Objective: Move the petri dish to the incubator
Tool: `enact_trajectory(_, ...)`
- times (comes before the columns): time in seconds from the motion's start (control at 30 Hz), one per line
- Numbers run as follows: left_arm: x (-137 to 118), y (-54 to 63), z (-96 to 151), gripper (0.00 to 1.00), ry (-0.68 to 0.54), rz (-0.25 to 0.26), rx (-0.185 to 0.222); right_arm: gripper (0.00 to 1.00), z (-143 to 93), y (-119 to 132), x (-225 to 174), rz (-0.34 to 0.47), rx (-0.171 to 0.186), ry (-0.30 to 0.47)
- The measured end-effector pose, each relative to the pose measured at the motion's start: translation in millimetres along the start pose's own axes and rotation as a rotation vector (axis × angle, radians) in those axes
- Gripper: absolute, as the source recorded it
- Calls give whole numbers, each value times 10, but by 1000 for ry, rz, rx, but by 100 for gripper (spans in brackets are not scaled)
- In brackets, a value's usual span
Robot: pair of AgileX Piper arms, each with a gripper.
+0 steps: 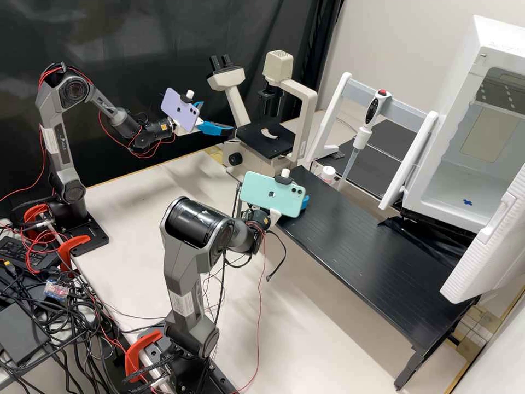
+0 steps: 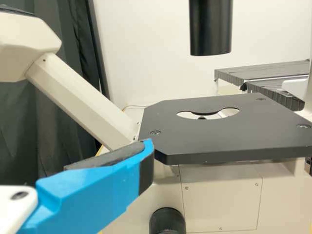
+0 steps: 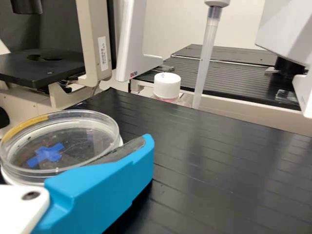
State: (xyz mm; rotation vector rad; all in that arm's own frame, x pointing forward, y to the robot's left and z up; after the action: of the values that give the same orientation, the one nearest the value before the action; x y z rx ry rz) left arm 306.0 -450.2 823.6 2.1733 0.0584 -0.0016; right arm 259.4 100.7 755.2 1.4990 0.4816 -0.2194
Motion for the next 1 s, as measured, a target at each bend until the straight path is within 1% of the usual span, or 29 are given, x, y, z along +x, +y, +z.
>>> enact_trajectory(0.23,0,0,0,100,0,0,0,0,6,8,0,9,8,-7)
enact_trajectory(0.53,0,0,0,100,0,0,0,0,4,13,-3,12,10,-7)
enact_trajectory(0.67,0,0,0,100,0,0,0,0,6,16,-3,15,1,-9)
enact_trajectory(1.0,0,0,0,100,0,0,0,0,14,25,-3,26,-4,-18)
